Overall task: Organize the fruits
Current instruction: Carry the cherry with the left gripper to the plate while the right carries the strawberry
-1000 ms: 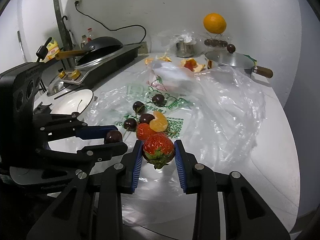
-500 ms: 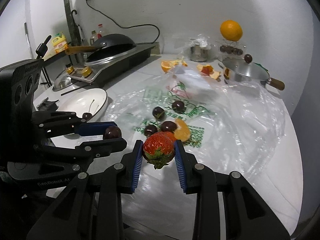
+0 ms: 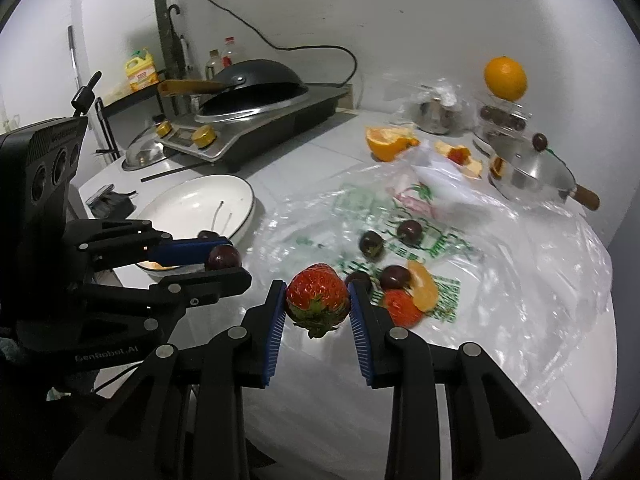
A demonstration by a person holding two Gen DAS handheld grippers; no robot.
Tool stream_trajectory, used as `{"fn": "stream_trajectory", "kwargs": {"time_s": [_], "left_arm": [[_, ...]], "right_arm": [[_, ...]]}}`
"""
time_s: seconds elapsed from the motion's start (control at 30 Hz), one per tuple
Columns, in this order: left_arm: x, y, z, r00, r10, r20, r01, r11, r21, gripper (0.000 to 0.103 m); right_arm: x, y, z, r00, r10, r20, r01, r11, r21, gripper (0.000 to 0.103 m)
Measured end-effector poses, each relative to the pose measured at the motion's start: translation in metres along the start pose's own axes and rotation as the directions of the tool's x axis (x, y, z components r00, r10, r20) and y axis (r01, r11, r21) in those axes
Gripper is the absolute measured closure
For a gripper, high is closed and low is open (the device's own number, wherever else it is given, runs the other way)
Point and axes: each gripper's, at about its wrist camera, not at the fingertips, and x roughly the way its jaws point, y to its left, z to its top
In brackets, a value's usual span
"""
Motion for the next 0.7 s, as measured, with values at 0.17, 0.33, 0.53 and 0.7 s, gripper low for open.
{"fn": "stream_trajectory", "kwargs": {"time_s": [0.17, 0.33, 0.53, 0.7], "left_arm": [[-0.010, 0.020, -0.006, 1.000, 0.028, 0.009, -0.028, 0.999, -0.031, 0.073], [-0.016, 0.038, -0.012, 0.998, 0.054, 0.012, -0.054, 0.997, -0.058, 0.073], [-0.019, 0.057, -0.019, 0.992, 0.129, 0.009, -0.128, 0.990, -0.059, 0.073], [-0.018, 0.074, -0.027, 0.986, 0.166, -0.006, -0.166, 0.983, -0.076, 0.073]], "right_arm": [[0.006, 0.016, 0.008, 1.000, 0.013, -0.002, -0.013, 1.000, -0.023, 0.070], [0.012, 0.029, 0.014, 1.000, 0.023, -0.010, -0.024, 0.999, -0.044, 0.070], [0.019, 0.043, 0.020, 0.999, 0.036, -0.017, -0.037, 0.997, -0.062, 0.070], [0.025, 0.052, 0.025, 0.999, 0.042, -0.025, -0.044, 0.996, -0.081, 0.069]]}}
